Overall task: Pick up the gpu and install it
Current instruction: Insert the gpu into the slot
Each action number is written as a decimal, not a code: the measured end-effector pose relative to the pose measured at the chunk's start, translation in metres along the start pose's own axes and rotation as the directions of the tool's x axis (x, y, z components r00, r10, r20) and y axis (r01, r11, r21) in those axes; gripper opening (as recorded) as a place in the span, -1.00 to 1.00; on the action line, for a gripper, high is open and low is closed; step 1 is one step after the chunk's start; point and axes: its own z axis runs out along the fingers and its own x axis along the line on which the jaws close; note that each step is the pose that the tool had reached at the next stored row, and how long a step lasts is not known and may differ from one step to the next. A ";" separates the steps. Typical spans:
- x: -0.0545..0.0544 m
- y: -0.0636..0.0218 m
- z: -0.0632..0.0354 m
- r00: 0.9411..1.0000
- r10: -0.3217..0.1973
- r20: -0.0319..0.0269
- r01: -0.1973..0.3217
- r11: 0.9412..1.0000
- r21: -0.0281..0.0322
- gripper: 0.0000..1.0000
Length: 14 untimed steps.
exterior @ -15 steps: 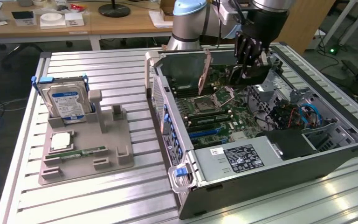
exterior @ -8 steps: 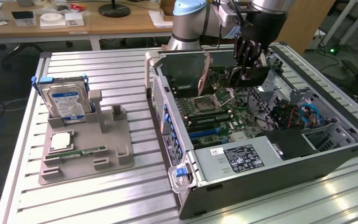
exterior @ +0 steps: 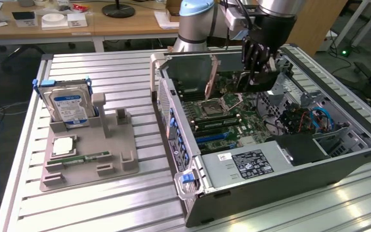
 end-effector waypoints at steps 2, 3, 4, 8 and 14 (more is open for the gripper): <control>0.000 -0.0001 0.0005 1.000 -0.015 0.001 0.015 1.000 -0.001 -0.44; 0.000 -0.0001 0.0012 1.000 -0.024 0.002 0.024 1.000 -0.001 -0.44; 0.000 0.0000 0.0023 0.999 -0.035 0.002 0.035 0.999 -0.001 -0.44; 0.000 0.0017 0.0083 0.999 -0.044 0.000 0.044 0.999 -0.001 -0.44; 0.001 0.0052 0.0153 0.999 -0.047 0.000 0.047 0.999 -0.001 -0.44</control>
